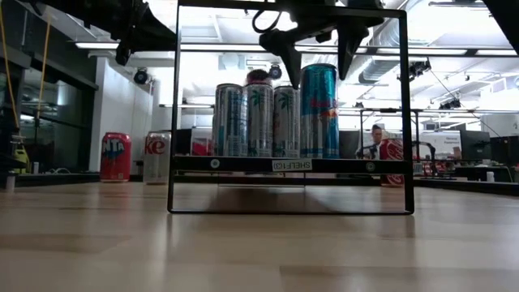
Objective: Place canned beverage on shelf
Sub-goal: Put the blue soda can on the shelf aligned with the other blue soda can
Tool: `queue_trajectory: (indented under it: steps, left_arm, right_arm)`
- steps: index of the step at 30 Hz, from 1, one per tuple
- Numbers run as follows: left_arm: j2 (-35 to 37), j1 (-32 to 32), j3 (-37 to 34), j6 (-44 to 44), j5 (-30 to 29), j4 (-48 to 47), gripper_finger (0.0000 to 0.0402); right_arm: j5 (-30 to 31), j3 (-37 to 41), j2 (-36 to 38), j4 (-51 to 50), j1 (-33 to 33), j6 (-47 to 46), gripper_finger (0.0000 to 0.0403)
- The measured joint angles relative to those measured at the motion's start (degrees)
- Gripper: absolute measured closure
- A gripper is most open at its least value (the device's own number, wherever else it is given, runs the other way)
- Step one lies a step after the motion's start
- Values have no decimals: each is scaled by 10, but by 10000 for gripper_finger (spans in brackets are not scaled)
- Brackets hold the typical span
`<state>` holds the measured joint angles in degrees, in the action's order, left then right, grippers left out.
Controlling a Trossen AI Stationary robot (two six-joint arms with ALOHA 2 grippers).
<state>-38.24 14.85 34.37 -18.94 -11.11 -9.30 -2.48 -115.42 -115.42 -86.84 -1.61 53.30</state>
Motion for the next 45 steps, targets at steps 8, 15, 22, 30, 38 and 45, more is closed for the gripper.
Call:
queue_trajectory:
  steps: [8, 15, 22, 30, 38, 45]
  left_arm:
    - [0, 0, 0, 0, 0, 0, 349]
    - [0, 0, 0, 0, 0, 0, 349]
    - [0, 0, 0, 1, 0, 0, 349]
    - [0, 0, 0, 11, 0, 0, 349]
    - [0, 0, 0, 16, 0, 1, 349]
    - [0, 0, 0, 16, 0, 1, 349]
  right_arm:
    - [0, 0, 0, -2, 1, -3, 68]
    - [-1, 0, 0, -8, 1, -9, 78]
    - [-1, 0, 0, -8, 1, -10, 136]
    - [16, 0, 1, 7, 2, -106, 179]
    - [88, 0, 1, 49, -20, -416, 173]
    - [40, 0, 1, 24, -56, -674, 169]
